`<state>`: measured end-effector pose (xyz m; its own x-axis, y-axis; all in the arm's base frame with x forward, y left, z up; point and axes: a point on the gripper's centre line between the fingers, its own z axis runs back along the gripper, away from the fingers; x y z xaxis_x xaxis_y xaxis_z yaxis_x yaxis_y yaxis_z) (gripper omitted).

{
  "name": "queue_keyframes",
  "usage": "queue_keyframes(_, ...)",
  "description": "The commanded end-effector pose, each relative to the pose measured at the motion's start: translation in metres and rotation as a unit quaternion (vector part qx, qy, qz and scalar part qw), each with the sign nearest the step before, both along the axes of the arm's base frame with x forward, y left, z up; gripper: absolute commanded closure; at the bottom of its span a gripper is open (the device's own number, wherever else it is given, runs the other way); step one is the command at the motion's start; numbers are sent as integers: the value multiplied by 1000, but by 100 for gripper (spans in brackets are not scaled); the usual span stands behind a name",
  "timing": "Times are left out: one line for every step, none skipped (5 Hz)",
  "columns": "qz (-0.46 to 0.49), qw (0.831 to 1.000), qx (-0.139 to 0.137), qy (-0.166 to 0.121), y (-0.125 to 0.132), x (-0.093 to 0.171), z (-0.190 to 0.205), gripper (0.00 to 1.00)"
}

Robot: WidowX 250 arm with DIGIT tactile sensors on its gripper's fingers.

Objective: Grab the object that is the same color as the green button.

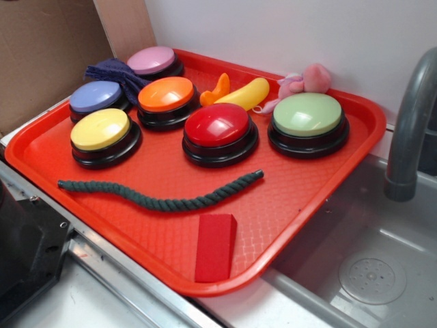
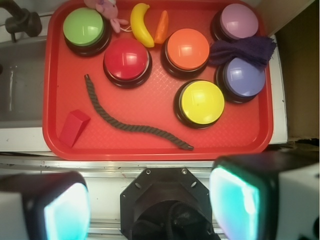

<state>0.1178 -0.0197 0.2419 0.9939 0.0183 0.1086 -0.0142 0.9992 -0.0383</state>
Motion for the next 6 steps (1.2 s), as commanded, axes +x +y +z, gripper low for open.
queue_keyframes(0,1000,0,0,0,0,0,0)
queue_keyframes(-104,995,-9,-4,-10,14,-20,0)
queue_keyframes(-163,986,-15,-11,-19,20,-36,0)
queue_keyframes(-217,975,-24,-53,-31,26,-63,0)
queue_keyframes(-281,954,-46,-93,-41,27,-91,0)
queue_keyframes(-282,954,-20,-97,-46,33,-122,0)
